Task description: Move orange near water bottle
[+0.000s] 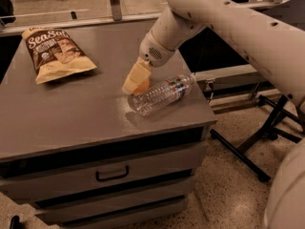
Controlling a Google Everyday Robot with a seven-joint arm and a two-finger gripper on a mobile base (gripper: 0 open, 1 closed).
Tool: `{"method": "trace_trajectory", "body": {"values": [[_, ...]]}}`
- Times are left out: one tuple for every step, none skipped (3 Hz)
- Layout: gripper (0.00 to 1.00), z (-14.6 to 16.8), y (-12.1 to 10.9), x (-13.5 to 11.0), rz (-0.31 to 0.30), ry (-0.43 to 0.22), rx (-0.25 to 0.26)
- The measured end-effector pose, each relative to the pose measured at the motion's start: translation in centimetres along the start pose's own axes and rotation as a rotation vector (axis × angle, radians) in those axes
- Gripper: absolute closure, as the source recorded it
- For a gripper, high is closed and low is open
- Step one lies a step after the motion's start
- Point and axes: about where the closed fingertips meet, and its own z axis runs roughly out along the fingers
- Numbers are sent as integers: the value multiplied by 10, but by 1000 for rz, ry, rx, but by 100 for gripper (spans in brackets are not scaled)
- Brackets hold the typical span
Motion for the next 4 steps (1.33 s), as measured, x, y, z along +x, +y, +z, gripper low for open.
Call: {"method": "trace_trajectory", "body": {"values": [[0, -1, 1, 0, 5, -9, 3], [0, -3, -1, -4, 3, -19, 15], [0, -13, -3, -15, -6, -25, 34], [0, -27, -1, -19, 9, -44, 71]]}}
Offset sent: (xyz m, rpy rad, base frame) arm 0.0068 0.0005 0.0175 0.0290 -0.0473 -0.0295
